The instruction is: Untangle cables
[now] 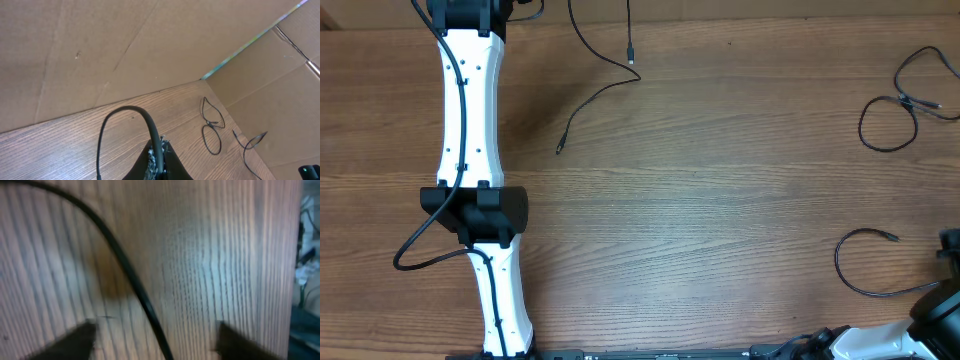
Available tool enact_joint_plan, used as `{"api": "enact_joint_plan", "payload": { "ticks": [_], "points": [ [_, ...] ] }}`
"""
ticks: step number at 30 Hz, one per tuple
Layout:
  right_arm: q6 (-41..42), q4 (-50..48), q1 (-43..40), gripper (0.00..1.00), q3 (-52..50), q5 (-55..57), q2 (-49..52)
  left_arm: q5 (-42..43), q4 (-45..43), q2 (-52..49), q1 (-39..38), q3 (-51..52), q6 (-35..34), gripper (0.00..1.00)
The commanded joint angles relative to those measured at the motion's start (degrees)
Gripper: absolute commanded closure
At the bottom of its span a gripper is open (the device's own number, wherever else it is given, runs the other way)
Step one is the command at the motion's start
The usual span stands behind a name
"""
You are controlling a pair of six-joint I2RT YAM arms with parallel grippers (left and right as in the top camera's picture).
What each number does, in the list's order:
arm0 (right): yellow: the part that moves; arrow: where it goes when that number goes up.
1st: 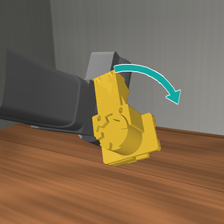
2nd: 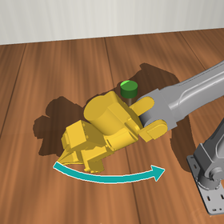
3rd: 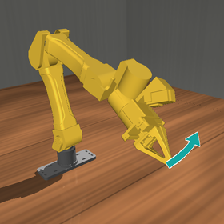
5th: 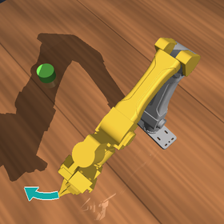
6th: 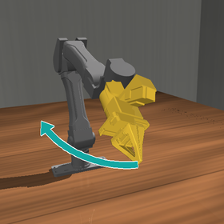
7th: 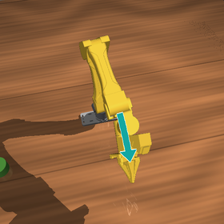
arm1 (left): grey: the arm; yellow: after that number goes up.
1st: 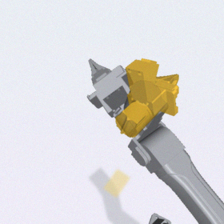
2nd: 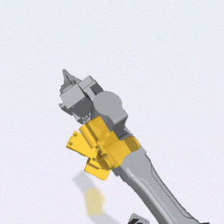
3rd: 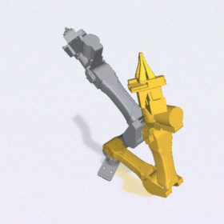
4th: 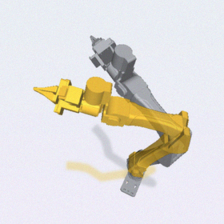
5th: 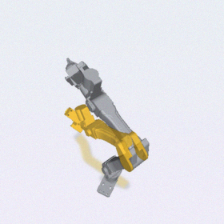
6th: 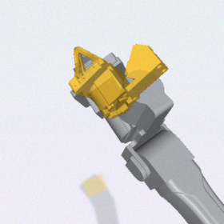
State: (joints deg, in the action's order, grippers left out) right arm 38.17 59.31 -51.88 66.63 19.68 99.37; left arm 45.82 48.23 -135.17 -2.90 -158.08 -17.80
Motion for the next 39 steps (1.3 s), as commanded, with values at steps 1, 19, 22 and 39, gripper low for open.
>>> {"api": "enact_joint_plan", "payload": {
  "ticks": [1, 19, 22, 39],
  "points": [
    [-0.98, -0.83, -0.26, 0.80, -0.35, -0.98, 0.02, 0.24, -0.26, 0.72, -0.50, -1.46, 0.44, 0.96],
    [-14.27, -13.64, -0.26, 0.96, 4.81, -0.98, 0.02, -1.40, -0.48, 0.72, -4.63, -1.46, -0.02, 0.95],
    [-17.38, -17.88, -0.26, 0.96, 4.81, -1.22, 0.02, -1.36, -0.48, 0.72, -5.05, -1.46, -0.02, 0.95],
    [-27.15, -48.76, -0.39, 0.96, 4.81, -0.85, 0.11, -1.42, -0.20, 0.72, -5.51, -1.46, -2.54, 0.94]
  ]
}}
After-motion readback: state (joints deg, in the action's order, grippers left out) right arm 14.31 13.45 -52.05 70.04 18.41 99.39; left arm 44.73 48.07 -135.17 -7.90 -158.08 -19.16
